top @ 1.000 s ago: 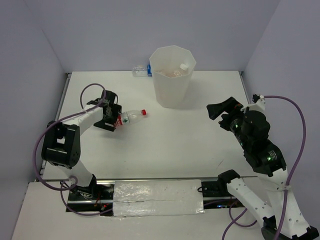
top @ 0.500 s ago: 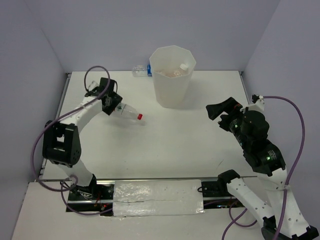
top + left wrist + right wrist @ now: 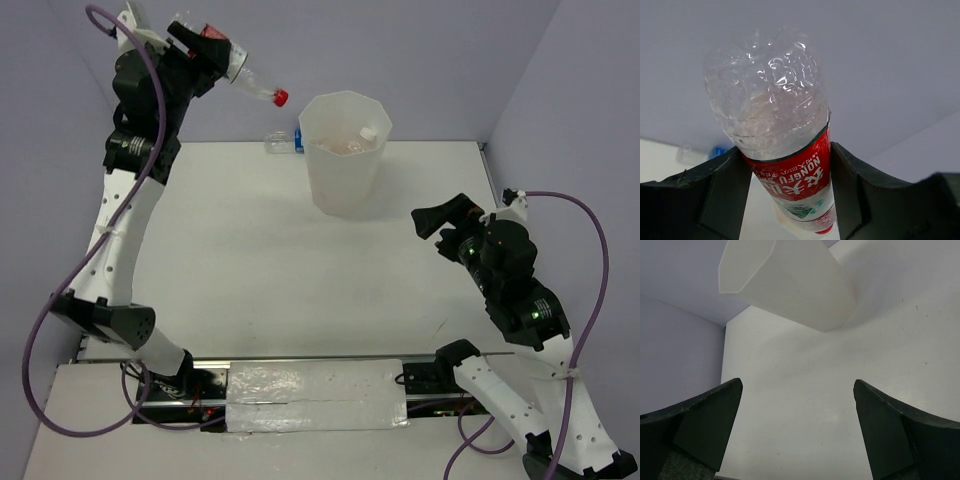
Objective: Put the plastic bottles in the bin
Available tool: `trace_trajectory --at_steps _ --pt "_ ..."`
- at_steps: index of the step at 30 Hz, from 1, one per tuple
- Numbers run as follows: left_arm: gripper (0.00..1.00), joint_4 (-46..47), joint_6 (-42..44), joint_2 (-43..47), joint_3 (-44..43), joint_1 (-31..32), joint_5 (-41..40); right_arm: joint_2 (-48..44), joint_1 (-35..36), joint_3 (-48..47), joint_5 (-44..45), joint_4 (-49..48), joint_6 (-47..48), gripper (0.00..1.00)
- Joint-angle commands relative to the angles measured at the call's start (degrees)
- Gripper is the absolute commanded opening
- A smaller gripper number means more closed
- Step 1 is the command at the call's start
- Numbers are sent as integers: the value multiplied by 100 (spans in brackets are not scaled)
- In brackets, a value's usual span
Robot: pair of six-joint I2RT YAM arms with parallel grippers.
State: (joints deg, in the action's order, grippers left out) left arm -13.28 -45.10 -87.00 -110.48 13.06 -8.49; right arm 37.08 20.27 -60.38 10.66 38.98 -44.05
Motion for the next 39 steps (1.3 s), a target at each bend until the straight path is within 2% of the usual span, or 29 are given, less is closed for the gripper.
trace_trajectory --at_steps 1,6,10,12,13,15,20,24,28,29,32,35,36,39 --pt "70 141 54 -747 -796 275 234 -69 38 -79 103 -180 -7 100" --pt "71 115 142 -1906 -2027 846 -56 -104 56 -114 68 -58 -42 100" --pt "72 115 89 -2688 -2496 1023 -91 -192 38 -141 191 92 -25 100" --pt "78 115 54 -2857 -2532 1049 -74 -219 47 -149 235 136 -16 100" --pt "88 71 -15 -2988 -2540 1050 -4 -219 38 -150 244 171 -7 100" --pt "99 19 -69 -3112 -2549 1050 145 -210 38 -115 244 162 2 100" --pt "99 -157 45 -3025 -2506 1067 541 -149 47 -18 165 145 -24 100" --pt "100 -157 212 -2341 -2163 1032 287 -131 38 17 147 109 -51 100" --pt "99 -412 -715 -1865 -1506 515 321 -26 56 -9 156 110 -24 100" --pt "99 -499 -902 -1803 -1390 226 330 -8 56 -9 147 101 -16 99" --pt "99 -1105 -1526 -1767 -1160 -268 208 27 47 9 112 39 -33 100" --pt "99 -1659 -2045 -2074 -1169 -681 689 54 38 9 121 13 -25 100" --pt "99 -1730 -2307 -2258 -1134 -752 1074 106 47 0 121 39 -16 100" --pt "100 -1766 -2660 -2758 -1178 -919 1577 168 56 -26 165 83 11 100"
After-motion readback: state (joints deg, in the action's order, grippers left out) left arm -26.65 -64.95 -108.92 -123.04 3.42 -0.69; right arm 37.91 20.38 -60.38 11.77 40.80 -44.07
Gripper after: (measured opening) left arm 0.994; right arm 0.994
